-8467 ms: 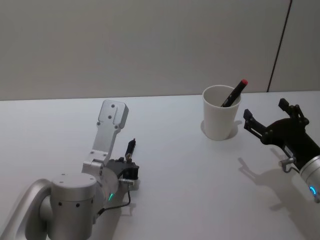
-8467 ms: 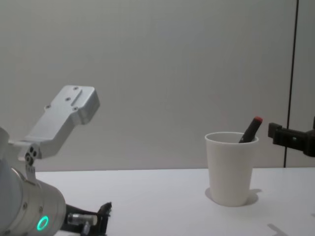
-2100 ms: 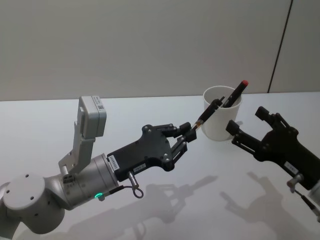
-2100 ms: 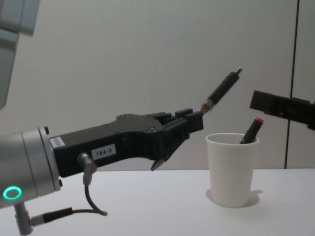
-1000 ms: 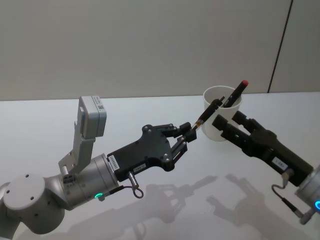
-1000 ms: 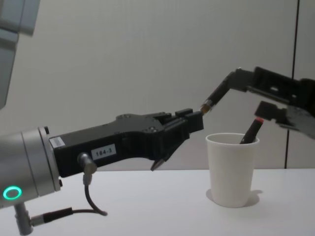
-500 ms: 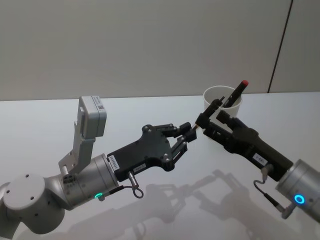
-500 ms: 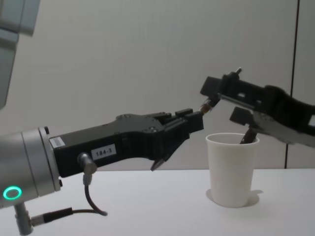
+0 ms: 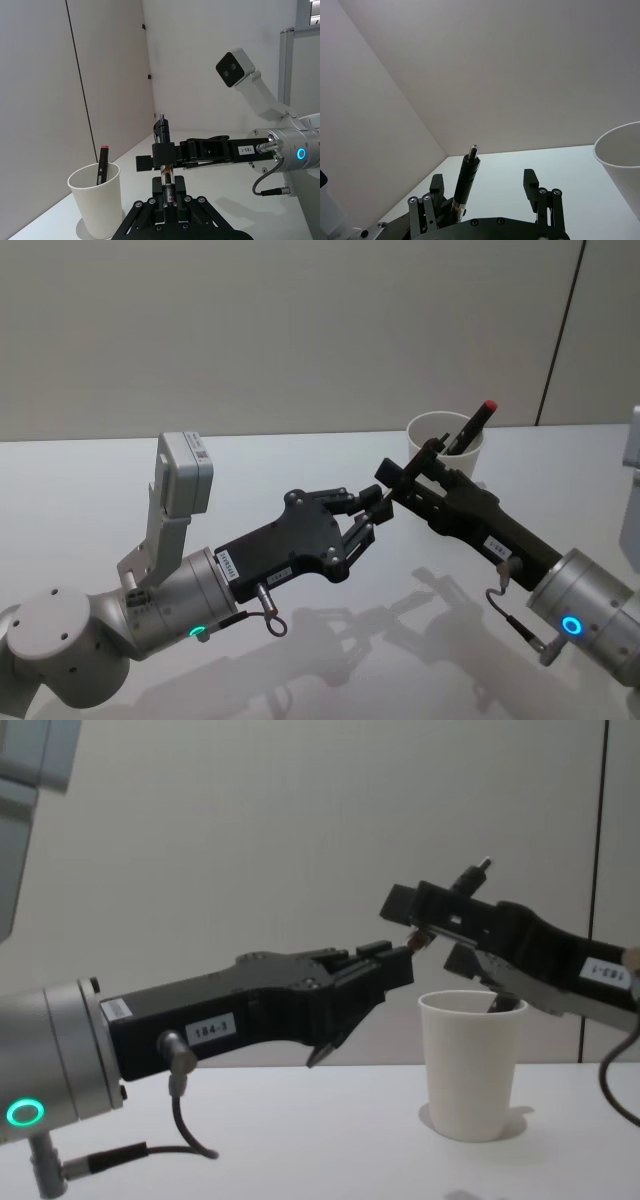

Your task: Place the pen into the pen holder.

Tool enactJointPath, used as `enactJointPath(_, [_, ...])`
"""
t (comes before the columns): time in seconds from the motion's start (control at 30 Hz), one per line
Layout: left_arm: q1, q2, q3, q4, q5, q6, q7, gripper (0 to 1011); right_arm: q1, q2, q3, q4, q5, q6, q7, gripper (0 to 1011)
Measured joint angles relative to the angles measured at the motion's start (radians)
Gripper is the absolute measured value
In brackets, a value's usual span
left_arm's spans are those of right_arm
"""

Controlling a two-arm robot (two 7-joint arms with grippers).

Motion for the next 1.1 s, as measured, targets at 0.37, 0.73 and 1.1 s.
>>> enactJointPath(0.37, [0.000, 0.000, 0.000, 0.000, 0.000, 0.000, 0.000, 138, 0.013, -0.011, -0.008, 0.013, -0.005, 0.001, -0.009, 1002])
enactJointPath(0.73, [0.000, 0.000, 0.000, 0.000, 0.000, 0.000, 0.000, 138, 0.012, -0.002, -0.011, 0.011, 0.008, 0.002, 0.019, 1002])
enactJointPath(1.1, [0.000, 0.000, 0.000, 0.000, 0.000, 0.000, 0.000, 138, 0.012, 0.004, -0.015, 0.006, 0.023, -0.001, 0.038, 1002])
